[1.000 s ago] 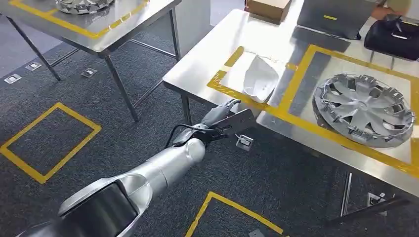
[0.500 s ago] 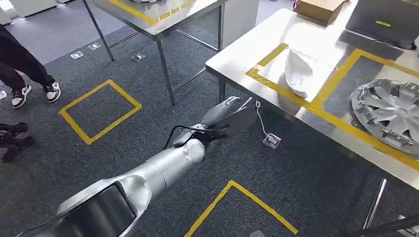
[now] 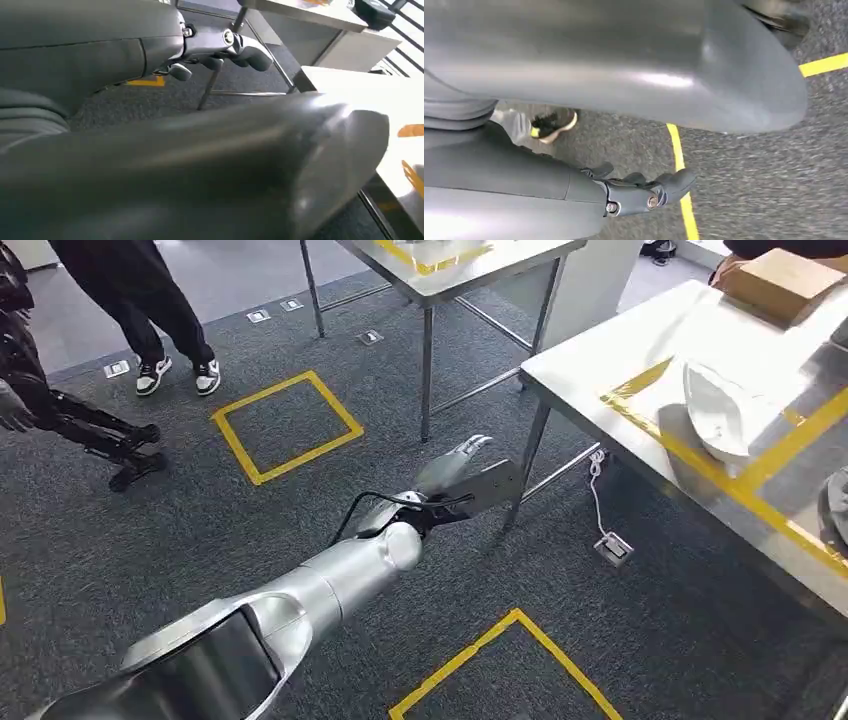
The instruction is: Take the parts from the cabinet and place them on the table.
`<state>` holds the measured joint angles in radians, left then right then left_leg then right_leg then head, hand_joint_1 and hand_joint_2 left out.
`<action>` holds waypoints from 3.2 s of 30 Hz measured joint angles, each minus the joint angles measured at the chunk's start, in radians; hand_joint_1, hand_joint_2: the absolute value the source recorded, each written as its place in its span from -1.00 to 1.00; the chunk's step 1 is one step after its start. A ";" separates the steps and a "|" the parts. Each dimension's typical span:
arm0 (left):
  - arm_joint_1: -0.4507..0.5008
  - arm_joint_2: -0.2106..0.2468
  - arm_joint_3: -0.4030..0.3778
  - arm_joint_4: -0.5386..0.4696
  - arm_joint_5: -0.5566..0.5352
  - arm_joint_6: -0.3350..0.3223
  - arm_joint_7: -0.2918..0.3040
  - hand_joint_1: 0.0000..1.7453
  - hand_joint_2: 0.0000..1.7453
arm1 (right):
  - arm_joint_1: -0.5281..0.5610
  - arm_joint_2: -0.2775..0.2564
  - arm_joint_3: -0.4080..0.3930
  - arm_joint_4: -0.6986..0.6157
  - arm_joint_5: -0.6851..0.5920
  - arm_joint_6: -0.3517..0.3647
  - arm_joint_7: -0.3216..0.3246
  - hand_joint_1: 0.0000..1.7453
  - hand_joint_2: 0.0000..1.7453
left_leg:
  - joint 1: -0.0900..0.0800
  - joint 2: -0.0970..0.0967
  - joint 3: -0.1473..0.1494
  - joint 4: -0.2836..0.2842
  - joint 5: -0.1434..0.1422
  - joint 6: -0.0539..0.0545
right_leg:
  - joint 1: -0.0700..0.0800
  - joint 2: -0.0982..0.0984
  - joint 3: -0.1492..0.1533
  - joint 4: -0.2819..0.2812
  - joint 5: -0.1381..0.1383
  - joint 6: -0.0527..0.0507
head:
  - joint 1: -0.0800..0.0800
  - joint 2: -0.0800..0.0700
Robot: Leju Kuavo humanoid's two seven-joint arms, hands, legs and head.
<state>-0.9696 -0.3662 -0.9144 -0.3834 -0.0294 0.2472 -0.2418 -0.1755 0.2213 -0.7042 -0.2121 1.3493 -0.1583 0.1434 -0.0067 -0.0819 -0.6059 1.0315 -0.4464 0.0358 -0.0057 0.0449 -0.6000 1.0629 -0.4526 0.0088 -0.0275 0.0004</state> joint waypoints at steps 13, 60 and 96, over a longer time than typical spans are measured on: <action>0.001 0.010 -0.024 0.008 0.030 0.011 0.003 -1.00 -1.00 | 0.000 0.001 0.000 0.000 -0.003 -0.003 0.000 -1.00 -1.00 | 0.016 0.077 -0.115 0.244 -0.097 -0.061 | -0.005 -0.113 0.012 -0.065 0.012 -0.017 | -0.013 0.000; 0.059 0.017 -0.158 0.114 0.041 0.014 0.082 -1.00 -1.00 | 0.018 -0.013 -0.009 0.000 0.004 0.012 -0.018 -1.00 -1.00 | 0.006 -0.013 -0.058 0.030 0.015 0.000 | 0.027 -0.026 -0.072 0.133 -0.065 -0.025 | 0.004 0.000; 0.441 0.187 -0.098 0.183 0.115 0.050 0.172 -1.00 -1.00 | 0.055 -0.014 -0.047 0.000 -0.019 -0.007 -0.055 -1.00 -1.00 | 0.020 -0.068 -0.029 -0.019 0.032 -0.039 | 0.000 0.026 0.048 -0.062 -0.037 -0.002 | 0.005 0.000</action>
<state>-0.5282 -0.1796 -1.0124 -0.2003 0.0859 0.2972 -0.0694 -0.1207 0.2071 -0.7511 -0.2125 1.3302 -0.1652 0.0889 0.0137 -0.1502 -0.6348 1.0124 -0.4148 -0.0031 -0.0053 0.0714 -0.5519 1.0009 -0.4901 0.0070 -0.0229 0.0004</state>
